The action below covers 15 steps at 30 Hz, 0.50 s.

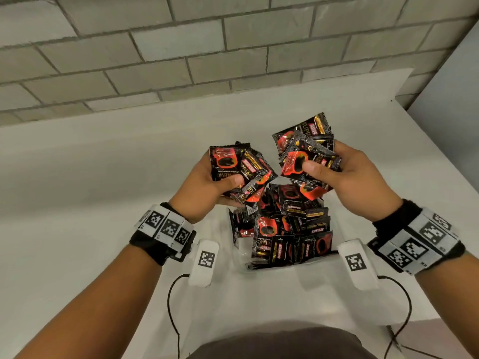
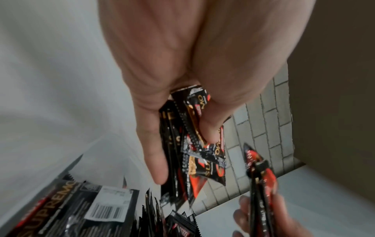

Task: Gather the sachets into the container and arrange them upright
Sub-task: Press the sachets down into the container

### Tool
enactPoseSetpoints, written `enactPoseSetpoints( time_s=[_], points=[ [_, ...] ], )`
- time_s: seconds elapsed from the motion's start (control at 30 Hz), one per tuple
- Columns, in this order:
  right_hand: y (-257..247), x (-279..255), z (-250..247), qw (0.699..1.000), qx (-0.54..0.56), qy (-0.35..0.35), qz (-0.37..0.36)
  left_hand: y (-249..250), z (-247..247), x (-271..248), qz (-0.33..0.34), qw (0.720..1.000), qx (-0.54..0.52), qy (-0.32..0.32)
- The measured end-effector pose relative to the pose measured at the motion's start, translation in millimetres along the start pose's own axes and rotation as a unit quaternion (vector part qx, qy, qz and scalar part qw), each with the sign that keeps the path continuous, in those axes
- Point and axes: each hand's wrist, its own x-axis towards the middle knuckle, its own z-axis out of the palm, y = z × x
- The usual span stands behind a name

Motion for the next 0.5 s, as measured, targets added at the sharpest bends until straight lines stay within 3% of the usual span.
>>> enactPoseSetpoints(
  time_s=[0.07,0.27,0.4,0.5],
  points=[
    [-6.3,-0.1,0.6,0.999,0.009,-0.038,-0.012,2.9,5.0,-1.0,-0.012,1.000,-0.010,-0.016],
    [-2.6,6.2,26.5,0.979,-0.146,-0.142,0.035,5.6,26.3,-0.1,-0.043,0.991,-0.026,-0.121],
    [6.9,4.8,38.3,0.983,-0.069,-0.169,0.038,5.4,26.2,-1.1,-0.087,0.981,-0.081,-0.155],
    [10.8,5.1,41.5,0.987,-0.041,-0.152,0.039,9.8,25.3,-0.6,-0.096,0.975,-0.094,-0.175]
  ],
)
